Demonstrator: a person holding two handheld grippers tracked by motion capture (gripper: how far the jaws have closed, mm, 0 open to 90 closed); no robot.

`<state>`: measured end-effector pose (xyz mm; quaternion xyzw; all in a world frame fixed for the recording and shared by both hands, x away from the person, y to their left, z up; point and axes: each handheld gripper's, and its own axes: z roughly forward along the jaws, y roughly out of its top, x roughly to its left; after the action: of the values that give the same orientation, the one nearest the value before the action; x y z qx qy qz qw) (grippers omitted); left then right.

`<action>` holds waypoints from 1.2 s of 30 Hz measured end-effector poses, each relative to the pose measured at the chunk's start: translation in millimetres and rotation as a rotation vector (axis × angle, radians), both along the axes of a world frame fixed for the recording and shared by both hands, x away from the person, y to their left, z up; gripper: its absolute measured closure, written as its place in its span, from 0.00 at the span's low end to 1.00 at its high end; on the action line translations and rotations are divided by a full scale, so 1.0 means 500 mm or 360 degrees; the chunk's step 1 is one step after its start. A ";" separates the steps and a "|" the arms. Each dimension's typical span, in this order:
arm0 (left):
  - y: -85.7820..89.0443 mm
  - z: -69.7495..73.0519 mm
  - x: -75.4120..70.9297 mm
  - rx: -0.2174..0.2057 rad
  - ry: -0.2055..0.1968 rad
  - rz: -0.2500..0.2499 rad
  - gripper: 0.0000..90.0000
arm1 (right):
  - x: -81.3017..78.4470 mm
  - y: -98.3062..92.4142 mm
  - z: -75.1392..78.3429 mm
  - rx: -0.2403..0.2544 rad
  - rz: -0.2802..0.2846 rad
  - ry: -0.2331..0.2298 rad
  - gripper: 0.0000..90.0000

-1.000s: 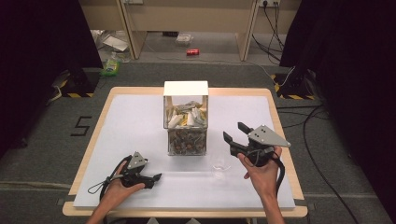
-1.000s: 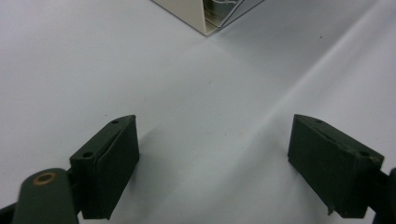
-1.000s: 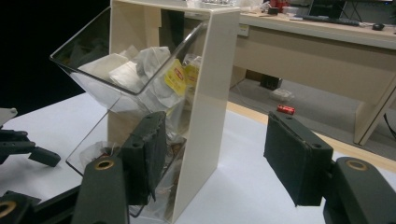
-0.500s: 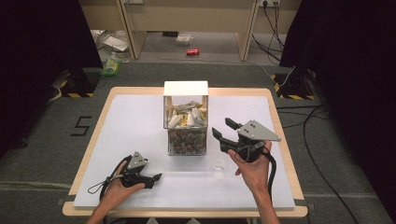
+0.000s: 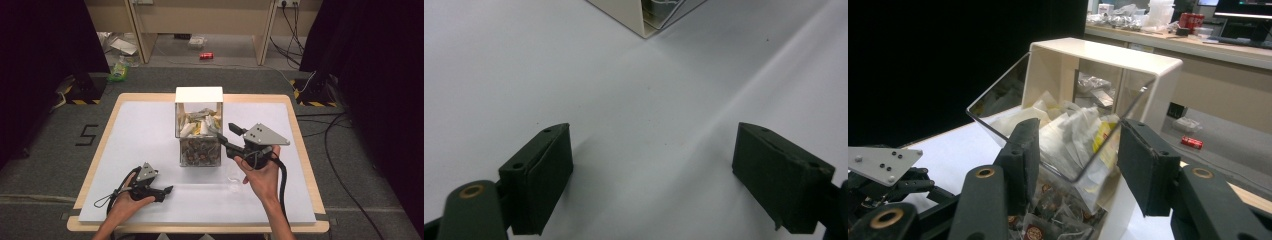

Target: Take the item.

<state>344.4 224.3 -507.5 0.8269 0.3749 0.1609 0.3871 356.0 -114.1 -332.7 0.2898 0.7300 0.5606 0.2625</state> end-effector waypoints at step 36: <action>0.000 0.000 0.000 0.0000 -0.0001 0.0000 0.17 | 0.074 0.093 0.001 -0.0224 -0.0023 -0.0006 0.65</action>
<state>344.3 224.2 -507.4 0.8268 0.3747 0.1611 0.3872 392.9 -67.6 -332.2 0.2748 0.7650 0.5066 0.2875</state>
